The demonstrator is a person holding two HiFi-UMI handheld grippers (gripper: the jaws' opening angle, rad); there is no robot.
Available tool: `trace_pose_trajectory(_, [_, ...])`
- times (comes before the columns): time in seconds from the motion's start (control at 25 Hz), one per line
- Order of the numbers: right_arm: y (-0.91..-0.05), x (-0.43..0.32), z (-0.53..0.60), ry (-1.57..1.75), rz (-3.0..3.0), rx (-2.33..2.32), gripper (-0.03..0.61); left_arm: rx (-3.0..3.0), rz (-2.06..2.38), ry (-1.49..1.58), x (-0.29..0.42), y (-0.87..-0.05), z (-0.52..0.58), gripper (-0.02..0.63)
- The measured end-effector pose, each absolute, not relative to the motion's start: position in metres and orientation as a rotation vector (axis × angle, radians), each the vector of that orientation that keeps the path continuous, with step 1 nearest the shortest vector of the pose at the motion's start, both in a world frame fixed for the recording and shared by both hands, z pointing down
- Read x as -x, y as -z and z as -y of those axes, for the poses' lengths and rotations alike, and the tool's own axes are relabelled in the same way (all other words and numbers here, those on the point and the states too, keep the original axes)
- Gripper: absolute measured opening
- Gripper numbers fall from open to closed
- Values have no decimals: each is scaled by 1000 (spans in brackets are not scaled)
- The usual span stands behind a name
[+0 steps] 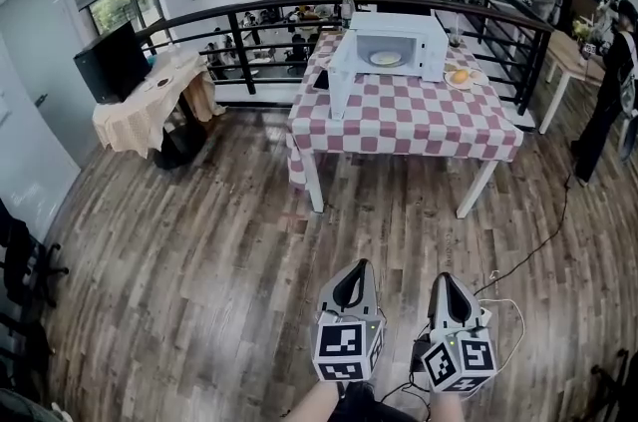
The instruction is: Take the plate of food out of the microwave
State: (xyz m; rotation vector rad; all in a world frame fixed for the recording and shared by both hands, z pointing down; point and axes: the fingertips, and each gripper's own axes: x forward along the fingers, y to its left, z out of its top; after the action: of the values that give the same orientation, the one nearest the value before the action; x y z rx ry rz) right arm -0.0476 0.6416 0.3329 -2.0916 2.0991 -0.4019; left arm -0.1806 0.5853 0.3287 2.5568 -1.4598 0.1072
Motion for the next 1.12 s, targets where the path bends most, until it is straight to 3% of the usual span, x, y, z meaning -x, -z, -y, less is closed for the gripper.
trace_pose_trajectory(1.12, [-342,24,-399,425,-2059,2142,12,-2579,1399,-96,158,-332,-341,8])
